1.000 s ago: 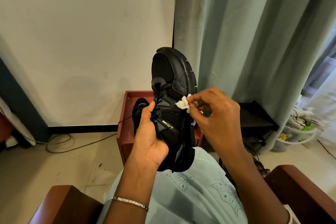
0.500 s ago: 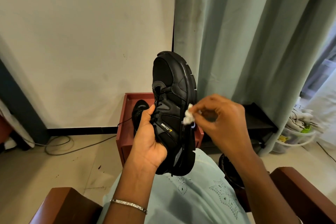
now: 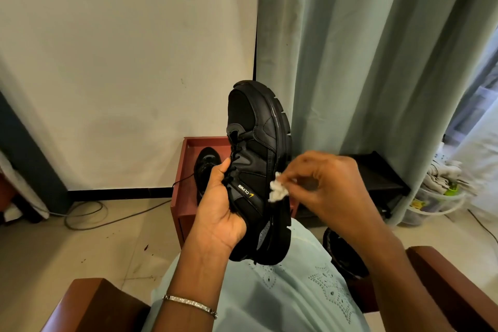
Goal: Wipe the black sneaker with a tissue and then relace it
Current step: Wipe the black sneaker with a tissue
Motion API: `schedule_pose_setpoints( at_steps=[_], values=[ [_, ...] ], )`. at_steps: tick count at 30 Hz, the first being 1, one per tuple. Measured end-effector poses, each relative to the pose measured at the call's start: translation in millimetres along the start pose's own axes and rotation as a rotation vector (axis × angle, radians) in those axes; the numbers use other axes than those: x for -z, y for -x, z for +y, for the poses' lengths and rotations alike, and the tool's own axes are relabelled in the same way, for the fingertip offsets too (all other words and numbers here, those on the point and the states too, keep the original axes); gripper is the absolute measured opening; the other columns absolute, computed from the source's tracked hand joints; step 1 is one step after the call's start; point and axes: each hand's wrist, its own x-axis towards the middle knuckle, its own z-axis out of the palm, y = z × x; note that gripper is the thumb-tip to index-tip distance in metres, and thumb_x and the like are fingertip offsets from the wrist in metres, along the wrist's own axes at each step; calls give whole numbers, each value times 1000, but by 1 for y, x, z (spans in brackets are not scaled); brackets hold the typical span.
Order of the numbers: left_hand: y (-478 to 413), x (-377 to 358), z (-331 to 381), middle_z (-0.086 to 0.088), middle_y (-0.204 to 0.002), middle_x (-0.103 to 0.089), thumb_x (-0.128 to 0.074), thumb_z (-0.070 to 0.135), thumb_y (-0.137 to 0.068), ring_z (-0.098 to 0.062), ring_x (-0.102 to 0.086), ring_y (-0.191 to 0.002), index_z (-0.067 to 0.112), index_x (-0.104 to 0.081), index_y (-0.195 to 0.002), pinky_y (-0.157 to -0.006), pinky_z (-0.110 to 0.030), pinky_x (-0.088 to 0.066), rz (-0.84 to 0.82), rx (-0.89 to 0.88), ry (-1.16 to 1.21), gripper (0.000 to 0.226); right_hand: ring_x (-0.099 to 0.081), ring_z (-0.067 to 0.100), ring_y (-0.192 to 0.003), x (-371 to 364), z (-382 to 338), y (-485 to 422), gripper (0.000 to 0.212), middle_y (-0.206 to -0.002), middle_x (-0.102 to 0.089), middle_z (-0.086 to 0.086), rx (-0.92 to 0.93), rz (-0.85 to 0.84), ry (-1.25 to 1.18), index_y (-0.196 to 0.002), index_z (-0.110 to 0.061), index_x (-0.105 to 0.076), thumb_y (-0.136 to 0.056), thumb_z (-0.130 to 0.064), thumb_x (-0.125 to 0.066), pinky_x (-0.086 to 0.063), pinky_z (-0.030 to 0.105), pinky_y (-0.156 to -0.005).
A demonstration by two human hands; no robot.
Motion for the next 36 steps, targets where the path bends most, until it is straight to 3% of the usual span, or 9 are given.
schedule_pose_setpoints(
  at_steps=[4, 8, 11, 16, 20, 26, 28, 34, 36],
  values=[
    [1, 2, 6, -21, -123, -66, -55, 40, -95, -34, -72, -94, 6, -64, -127, -76, -48, -61, -11, -58, 14, 48, -67, 11, -83, -16, -2, 3, 12, -91, -72, -4, 15, 279, -57, -91, -13, -79, -80, -8, -81, -59, 35, -71],
    [4, 3, 11, -22, -126, -64, -54, 39, -95, -35, -65, -114, 8, -62, -131, -95, -52, -52, 15, -68, -8, 48, -65, 5, -80, -20, -1, 16, 16, -89, -71, -10, 43, -20, -81, -89, -18, -80, -77, -8, -80, -58, 32, -68],
    [4, 1, 8, -23, -116, -69, -55, 38, -95, -36, -72, -94, 6, -66, -125, -80, -53, -59, 16, -60, -37, 45, -64, 0, -79, -14, 3, 14, 18, -88, -70, -13, 53, -112, -80, -89, -22, -80, -76, -8, -81, -58, 29, -70],
    [2, -3, 6, -18, -120, -67, -58, 39, -93, -32, -71, -87, 5, -63, -129, -69, -40, -60, 32, -42, -77, 49, -68, 14, -87, -9, 4, 3, 15, -93, -73, -3, 54, 214, 17, -91, -13, -80, -77, -7, -83, -60, 36, -73],
    [8, -6, 6, -18, -101, -73, -57, 36, -94, -31, -74, -78, 6, -69, -118, -61, -41, -61, 19, -68, -93, 41, -64, 16, -92, -23, 4, 5, 13, -97, -71, 4, 70, 422, 63, -95, -7, -77, -82, -6, -79, -53, 23, -84],
    [10, -4, 8, -20, -100, -74, -58, 36, -92, -32, -74, -79, 3, -71, -110, -70, -44, -62, 77, -58, -161, 40, -65, 6, -83, -20, 5, 19, 18, -91, -70, -8, 77, 87, -29, -88, -18, -79, -75, -5, -82, -59, 31, -70],
    [8, -5, 4, -19, -102, -73, -60, 36, -91, -31, -74, -79, 4, -71, -112, -71, -42, -62, 91, -54, -191, 40, -66, 7, -79, -12, 9, 12, 17, -88, -71, -7, 80, 73, -7, -86, -18, -80, -74, -6, -83, -59, 34, -65],
    [9, -6, 1, -17, -98, -74, -63, 36, -89, -33, -73, -79, 9, -72, -108, -81, -46, -57, 97, -76, -279, 35, -66, 16, -85, -4, 18, -7, 9, -95, -71, 3, 34, 437, 73, -93, -8, -77, -84, -10, -78, -58, 34, -72],
    [10, -5, 1, -17, -97, -74, -63, 35, -88, -33, -72, -78, 8, -72, -108, -85, -47, -55, 107, -71, -293, 35, -66, 15, -86, -4, 20, -8, 10, -97, -71, 3, 22, 456, 60, -94, -9, -77, -84, -9, -78, -58, 32, -73]
  ],
)
